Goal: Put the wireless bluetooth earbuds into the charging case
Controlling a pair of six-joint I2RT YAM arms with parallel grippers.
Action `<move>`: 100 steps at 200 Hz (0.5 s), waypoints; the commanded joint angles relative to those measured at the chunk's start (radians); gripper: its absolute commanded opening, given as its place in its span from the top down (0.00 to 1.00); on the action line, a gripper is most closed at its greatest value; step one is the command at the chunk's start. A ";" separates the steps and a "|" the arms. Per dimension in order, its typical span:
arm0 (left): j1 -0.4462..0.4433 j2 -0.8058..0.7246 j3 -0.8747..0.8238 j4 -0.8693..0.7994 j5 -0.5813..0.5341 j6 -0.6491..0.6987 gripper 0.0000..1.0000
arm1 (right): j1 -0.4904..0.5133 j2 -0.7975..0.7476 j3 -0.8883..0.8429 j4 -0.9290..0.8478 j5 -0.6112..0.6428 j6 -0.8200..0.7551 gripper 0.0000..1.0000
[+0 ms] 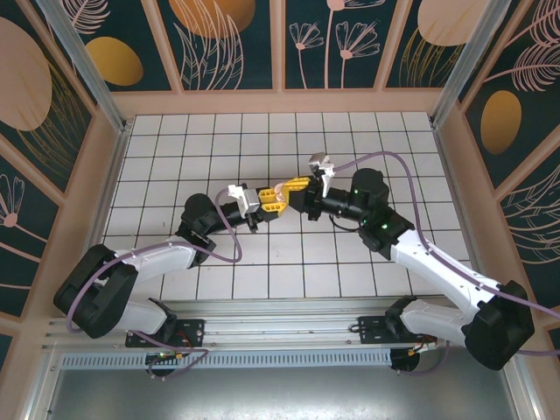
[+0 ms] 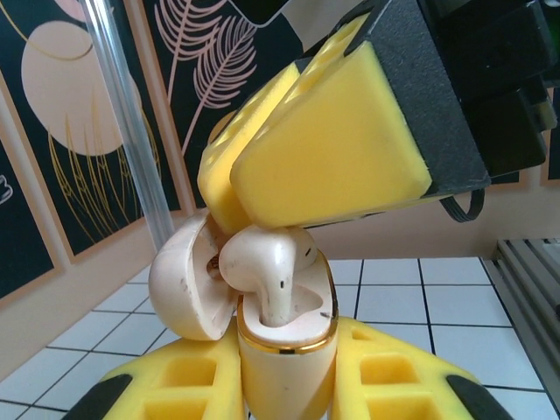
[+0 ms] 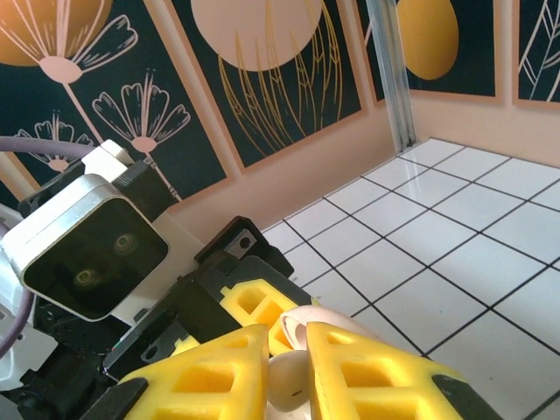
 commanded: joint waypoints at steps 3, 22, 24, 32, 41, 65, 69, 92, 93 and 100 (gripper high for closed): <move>-0.005 -0.033 0.034 0.041 0.014 0.025 0.79 | -0.004 0.023 0.026 -0.087 0.033 -0.028 0.83; -0.005 -0.033 0.036 0.035 0.015 0.027 0.79 | -0.005 0.029 0.034 -0.131 0.041 -0.045 0.84; -0.005 -0.034 0.035 0.035 0.016 0.028 0.79 | -0.004 0.031 0.034 -0.136 0.041 -0.047 0.85; -0.005 -0.034 0.036 0.034 0.019 0.028 0.79 | -0.005 0.034 0.039 -0.159 0.041 -0.058 0.85; -0.004 -0.035 0.038 0.032 0.022 0.031 0.79 | -0.005 0.034 0.042 -0.190 0.043 -0.078 0.85; -0.005 -0.040 0.039 0.029 0.038 0.036 0.79 | -0.006 0.030 0.048 -0.237 0.028 -0.121 0.86; -0.005 -0.040 0.040 0.029 0.041 0.036 0.79 | -0.009 0.031 0.048 -0.242 0.024 -0.127 0.85; -0.005 -0.040 0.040 0.035 0.059 0.034 0.79 | -0.017 0.033 0.058 -0.268 -0.020 -0.160 0.85; -0.005 -0.040 0.040 0.035 0.059 0.035 0.79 | -0.018 0.034 0.059 -0.269 -0.022 -0.162 0.85; -0.005 -0.040 0.040 0.038 0.065 0.033 0.79 | -0.022 0.035 0.060 -0.272 -0.037 -0.172 0.85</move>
